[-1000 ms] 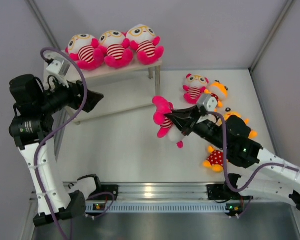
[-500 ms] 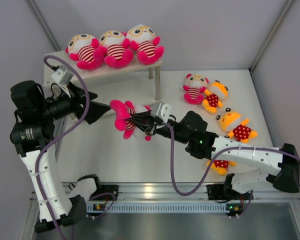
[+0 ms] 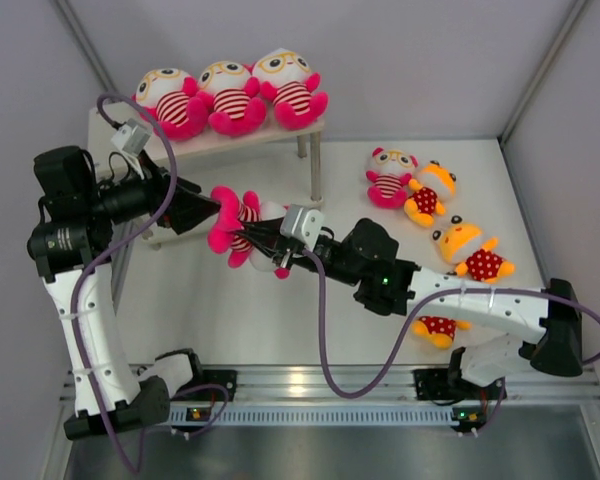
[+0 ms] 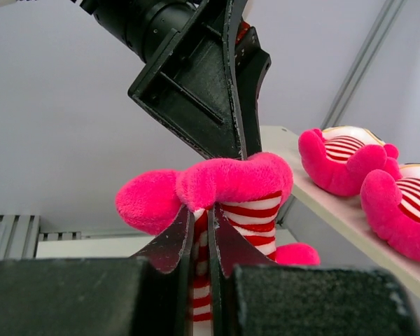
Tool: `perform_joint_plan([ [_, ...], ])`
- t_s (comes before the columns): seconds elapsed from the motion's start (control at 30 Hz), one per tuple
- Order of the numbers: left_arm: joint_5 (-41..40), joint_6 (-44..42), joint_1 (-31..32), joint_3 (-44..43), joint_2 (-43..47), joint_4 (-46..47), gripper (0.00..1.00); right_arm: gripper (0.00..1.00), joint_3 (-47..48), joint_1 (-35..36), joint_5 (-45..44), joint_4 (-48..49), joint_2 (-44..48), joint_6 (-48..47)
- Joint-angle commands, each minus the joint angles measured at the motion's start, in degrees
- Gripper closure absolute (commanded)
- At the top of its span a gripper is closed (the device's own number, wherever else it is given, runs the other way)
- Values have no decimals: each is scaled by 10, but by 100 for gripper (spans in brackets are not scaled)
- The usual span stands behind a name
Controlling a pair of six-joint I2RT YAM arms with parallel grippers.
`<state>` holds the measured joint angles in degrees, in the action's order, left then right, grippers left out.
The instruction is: Place and organize the stuffed toys onto the shelf
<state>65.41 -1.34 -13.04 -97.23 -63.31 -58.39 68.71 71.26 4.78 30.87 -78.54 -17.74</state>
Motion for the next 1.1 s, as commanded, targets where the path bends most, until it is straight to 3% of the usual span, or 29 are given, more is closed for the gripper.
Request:
perform_joint_plan([
  [0.0, 80, 12, 2, -8, -7, 5, 5, 100, 34, 28, 25, 33, 2, -12],
  [0.5, 83, 69, 2, -73, -37, 6, 9, 100, 8, 27, -35, 17, 15, -36],
  [0.6, 82, 84, 3, -61, -45, 7, 13, 100, 8, 27, -40, 20, 15, -40],
  [0.9, 55, 77, 11, -45, -39, 6, 11, 100, 36, 26, -24, 19, -7, -40],
  [1.0, 55, 81, 24, -46, -47, 5, 21, 100, 51, 26, -12, 19, -22, -35],
  [1.03, 56, 82, 28, -44, -48, 6, 28, 100, 54, 26, -12, 21, -24, -32],
  [1.07, 55, 79, 39, -36, -48, 6, 44, 100, 54, 26, -13, 23, -27, -32],
])
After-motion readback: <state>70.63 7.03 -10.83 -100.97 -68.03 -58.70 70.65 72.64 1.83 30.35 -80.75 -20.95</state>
